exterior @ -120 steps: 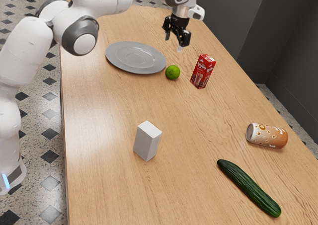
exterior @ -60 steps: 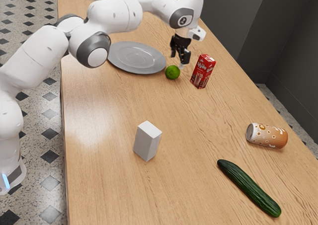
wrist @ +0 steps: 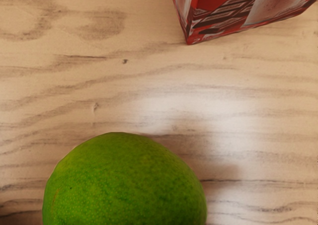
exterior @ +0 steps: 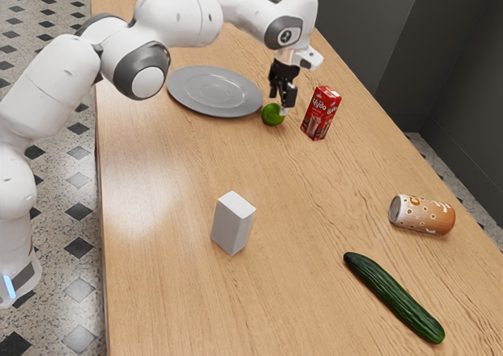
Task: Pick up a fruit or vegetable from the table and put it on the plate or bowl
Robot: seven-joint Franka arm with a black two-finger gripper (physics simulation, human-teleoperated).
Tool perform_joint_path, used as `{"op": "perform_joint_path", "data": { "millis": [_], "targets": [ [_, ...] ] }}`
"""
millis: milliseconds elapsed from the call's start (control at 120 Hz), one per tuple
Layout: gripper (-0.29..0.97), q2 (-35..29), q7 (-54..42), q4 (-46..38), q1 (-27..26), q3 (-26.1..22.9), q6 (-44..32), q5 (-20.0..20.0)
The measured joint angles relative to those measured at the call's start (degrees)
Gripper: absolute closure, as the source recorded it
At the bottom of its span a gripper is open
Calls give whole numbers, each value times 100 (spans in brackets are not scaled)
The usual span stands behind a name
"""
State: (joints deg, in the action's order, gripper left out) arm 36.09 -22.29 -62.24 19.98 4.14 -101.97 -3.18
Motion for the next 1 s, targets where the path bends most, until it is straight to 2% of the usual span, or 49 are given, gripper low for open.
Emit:
{"op": "perform_joint_path", "data": {
  "millis": [250,1000],
  "targets": [
    [0,-115,-168,-325,-3,8,-173,-43],
    [0,84,-408,-335,70,37,-293,-112]
  ]
}}
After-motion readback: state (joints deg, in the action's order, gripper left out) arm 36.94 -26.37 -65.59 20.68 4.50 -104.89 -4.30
